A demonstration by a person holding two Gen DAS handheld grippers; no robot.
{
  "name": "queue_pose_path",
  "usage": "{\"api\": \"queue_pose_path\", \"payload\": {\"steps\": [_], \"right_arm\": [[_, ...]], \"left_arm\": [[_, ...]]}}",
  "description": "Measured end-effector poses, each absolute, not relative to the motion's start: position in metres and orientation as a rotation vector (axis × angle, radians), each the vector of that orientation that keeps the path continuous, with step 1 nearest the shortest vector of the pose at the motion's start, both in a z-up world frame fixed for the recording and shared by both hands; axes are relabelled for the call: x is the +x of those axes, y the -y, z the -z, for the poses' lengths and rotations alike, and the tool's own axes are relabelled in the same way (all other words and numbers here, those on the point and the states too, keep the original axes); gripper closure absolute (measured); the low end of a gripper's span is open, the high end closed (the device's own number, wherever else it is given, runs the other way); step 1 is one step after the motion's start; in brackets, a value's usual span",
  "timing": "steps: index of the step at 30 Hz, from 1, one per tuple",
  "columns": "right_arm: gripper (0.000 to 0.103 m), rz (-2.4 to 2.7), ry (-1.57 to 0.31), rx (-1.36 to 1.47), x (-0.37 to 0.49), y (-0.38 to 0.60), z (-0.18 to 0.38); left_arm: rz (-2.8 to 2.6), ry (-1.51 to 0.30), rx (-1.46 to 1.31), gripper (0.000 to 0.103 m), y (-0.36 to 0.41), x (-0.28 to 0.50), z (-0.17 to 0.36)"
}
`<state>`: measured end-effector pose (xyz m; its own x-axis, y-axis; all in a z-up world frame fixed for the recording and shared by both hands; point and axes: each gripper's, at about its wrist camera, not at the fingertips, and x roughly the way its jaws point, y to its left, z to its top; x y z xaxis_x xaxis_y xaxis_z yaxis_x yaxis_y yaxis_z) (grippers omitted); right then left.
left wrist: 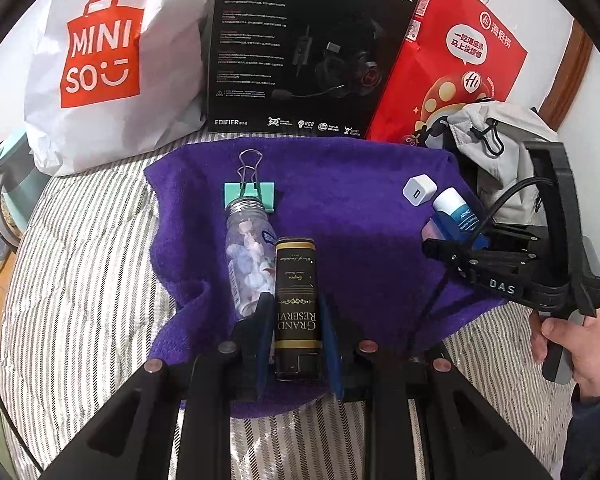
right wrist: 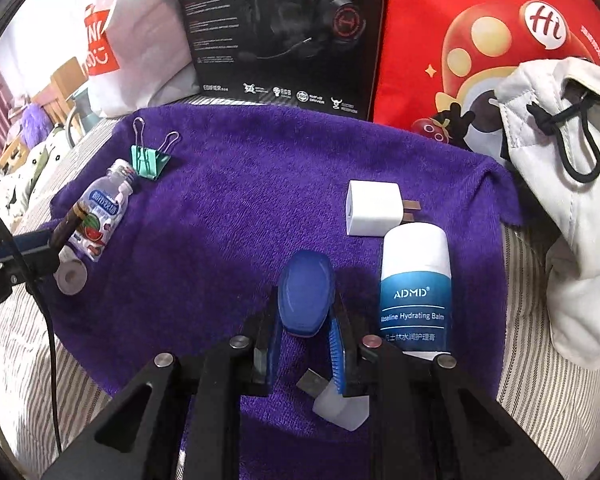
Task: Organize rigid objects
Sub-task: 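Set GRAND RESERVE tube down with left while right places pink jar, then grasp the pink tube with grey cap with the left gripper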
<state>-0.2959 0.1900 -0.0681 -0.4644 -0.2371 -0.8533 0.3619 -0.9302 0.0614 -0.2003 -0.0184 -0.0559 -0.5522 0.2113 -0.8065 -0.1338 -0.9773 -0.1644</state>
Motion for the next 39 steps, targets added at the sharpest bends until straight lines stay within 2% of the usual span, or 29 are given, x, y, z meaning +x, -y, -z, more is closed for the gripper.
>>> {"api": "queue_pose_path", "payload": {"steps": [3,6,8,10,22,24,30,34,36,39], "right_arm": [[0.069,2.407,-0.143,1.384,-0.294,-0.195,0.065],[0.063,2.446,-0.163,1.345,-0.286,-0.201,0.053],[0.054,2.455,-0.141,1.315,-0.281,-0.205,0.043],[0.052,2.462,-0.134,1.288,-0.275,-0.208,0.034],[0.048,2.514,-0.139,1.185,-0.228,-0.227,0.002],[0.042,2.524,-0.108,1.144,-0.213,-0.235,-0.001],[0.037,2.529,-0.013,1.15,-0.182,-0.254,0.005],[0.036,2.525,0.046,1.213,-0.169,-0.268,0.018],[0.036,2.539,0.067,1.246,-0.163,-0.274,0.024],[0.036,2.547,0.141,1.262,-0.152,-0.286,0.029]], "left_arm": [[-2.594,0.114,-1.37,0.08,0.014,-0.204,0.057],[-2.587,0.092,-1.386,0.08,0.008,-0.21,0.061],[-2.575,0.093,-1.393,0.08,0.003,-0.214,0.064],[-2.574,0.083,-1.406,0.08,-0.001,-0.219,0.068],[-2.573,-0.027,-1.489,0.08,-0.025,-0.235,0.094],[-2.576,-0.037,-1.49,0.08,-0.027,-0.234,0.096],[-2.587,-0.099,-1.489,0.079,-0.033,-0.231,0.098],[-2.561,-0.125,-1.5,0.07,-0.038,-0.227,0.098],[-2.551,-0.128,-1.496,0.06,-0.041,-0.224,0.099],[-2.554,-0.123,-1.513,0.059,-0.043,-0.224,0.095]]}}
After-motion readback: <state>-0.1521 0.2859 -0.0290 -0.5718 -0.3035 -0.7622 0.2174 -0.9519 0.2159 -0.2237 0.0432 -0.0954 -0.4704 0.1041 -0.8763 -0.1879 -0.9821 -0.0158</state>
